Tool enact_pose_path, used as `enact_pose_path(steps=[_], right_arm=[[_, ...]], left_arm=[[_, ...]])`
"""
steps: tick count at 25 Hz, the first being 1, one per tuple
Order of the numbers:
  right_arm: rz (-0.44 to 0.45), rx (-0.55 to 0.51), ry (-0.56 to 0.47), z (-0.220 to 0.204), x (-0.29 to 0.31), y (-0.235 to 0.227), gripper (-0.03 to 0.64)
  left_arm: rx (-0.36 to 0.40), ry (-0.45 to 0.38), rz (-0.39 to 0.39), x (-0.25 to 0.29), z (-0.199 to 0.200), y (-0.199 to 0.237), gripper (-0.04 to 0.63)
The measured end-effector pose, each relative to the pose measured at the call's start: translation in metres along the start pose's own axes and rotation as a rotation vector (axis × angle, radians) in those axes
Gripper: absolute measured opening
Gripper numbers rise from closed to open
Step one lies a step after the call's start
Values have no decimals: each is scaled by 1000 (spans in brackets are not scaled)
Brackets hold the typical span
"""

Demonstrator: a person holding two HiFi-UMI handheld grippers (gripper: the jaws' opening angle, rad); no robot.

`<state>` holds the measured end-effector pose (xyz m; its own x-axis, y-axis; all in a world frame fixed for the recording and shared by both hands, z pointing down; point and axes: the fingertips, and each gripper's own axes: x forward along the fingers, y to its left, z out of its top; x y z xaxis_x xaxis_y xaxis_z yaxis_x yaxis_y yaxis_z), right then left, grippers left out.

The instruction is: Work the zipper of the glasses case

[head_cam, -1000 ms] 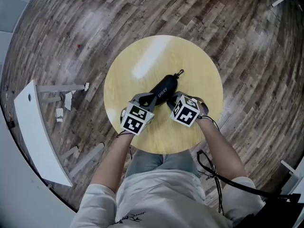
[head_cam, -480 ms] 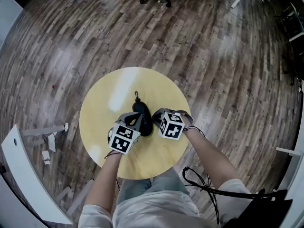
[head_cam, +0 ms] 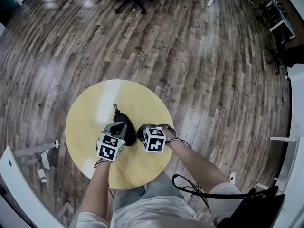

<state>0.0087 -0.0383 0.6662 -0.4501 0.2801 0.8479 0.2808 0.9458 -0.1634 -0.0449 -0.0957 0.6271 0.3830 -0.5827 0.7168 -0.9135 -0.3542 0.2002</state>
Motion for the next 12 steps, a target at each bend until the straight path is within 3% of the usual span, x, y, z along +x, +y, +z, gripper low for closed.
enact_pose_path(steps=[8,12], right_arm=[[-68,145,-29,-3,0,49,0],[-126,253,-58,-6,-3,47,0]], left_arm=[[-29,-13,6,-5,4,-13,8],[-20,-27,-2,2,13,-15,8]])
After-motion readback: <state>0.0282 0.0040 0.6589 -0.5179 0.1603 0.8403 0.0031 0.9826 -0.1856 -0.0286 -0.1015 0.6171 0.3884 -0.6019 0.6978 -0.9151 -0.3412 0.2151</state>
